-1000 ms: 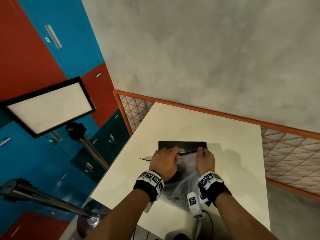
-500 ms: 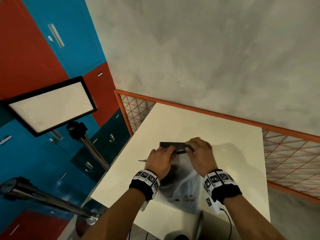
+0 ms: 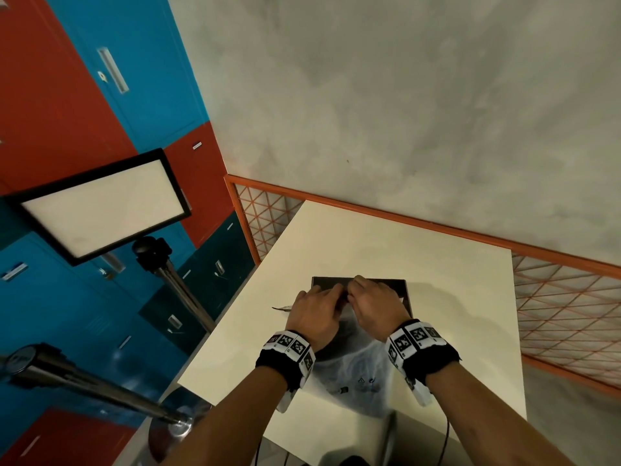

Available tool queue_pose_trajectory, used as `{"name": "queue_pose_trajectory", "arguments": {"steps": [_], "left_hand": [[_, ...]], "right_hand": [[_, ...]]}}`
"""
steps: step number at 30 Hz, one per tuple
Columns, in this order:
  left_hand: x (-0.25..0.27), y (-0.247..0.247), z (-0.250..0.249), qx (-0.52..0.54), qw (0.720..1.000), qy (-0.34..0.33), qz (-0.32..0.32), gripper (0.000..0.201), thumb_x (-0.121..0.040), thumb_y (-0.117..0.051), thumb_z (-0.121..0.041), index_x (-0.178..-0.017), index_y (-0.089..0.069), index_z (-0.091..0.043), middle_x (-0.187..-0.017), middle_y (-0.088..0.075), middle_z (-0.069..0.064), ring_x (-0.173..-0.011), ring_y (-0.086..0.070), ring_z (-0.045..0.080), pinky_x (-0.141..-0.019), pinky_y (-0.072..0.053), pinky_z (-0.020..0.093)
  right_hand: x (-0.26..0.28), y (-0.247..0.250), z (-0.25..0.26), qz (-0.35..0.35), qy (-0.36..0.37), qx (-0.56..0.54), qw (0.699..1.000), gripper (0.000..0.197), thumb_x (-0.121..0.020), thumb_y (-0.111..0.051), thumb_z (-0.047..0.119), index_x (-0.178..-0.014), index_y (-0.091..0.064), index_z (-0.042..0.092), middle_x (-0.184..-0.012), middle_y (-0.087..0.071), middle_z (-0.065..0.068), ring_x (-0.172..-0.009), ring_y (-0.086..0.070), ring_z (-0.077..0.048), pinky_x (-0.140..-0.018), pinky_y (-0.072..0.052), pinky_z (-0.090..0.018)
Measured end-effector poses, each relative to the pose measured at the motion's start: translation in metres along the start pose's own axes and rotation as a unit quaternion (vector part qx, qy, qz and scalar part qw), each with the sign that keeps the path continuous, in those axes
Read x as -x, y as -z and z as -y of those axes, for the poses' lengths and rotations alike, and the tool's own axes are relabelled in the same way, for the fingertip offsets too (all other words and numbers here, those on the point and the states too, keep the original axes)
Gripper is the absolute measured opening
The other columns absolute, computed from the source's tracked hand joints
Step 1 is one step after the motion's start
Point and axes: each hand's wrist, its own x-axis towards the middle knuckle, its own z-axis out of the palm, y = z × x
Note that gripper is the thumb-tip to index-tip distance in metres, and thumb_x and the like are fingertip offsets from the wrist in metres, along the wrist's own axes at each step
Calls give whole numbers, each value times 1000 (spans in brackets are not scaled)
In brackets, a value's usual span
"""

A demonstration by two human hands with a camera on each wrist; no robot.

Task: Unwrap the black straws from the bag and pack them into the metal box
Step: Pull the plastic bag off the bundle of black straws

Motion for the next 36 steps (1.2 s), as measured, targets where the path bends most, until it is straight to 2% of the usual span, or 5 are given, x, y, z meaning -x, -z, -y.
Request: {"name": "queue_pose_trajectory", "arguments": {"steps": [4,19,26,30,36], "left_hand": [[3,4,4,-4,1000,10,4,11,-102,-41,-31,-108,-49,-28,-104,-72,-5,-91,-55,24,-75,-40,37],[17,20,30,15,998,61,8,18,-106,-37,-36,-114,-51,-30,-109,-56,-7,-96,-54,19,-81,-47,40],[20,21,38,116,989,89,-18,18,-104,-48,-27,-118,-59,-22,-109,-56,-2,-92,-57,20,-75,-43,28],[19,21,32,130,989,57,-44,17,-101,-56,-27,-117,-62,-22,-104,-60,-2,-87,-61,21,-73,-46,29],[17,22,35,120,989,20,-81,10,-97,-61,-23,-104,-68,-22,-97,-65,-5,-84,-62,19,-74,-54,36]], "right_hand": [[3,-2,-6,2,-22,13,1000,5,-88,-61,12,-88,-57,14,-86,-57,-1,-70,-61,-22,-57,-36,-27],[6,4,-23,33,-92,-19,995,16,-101,-41,21,-95,-56,18,-97,-53,2,-80,-60,-23,-66,-36,-30],[-1,9,-13,49,-89,-31,994,24,-100,-40,37,-102,-59,21,-102,-55,5,-91,-59,-17,-85,-43,-37],[-12,2,9,87,-23,-40,995,27,-97,-44,41,-115,-59,27,-112,-57,6,-106,-56,-17,-89,-41,-40],[-17,-1,27,59,-8,-79,995,18,-97,-46,32,-94,-60,21,-93,-61,1,-91,-59,-25,-73,-47,-37]]}}
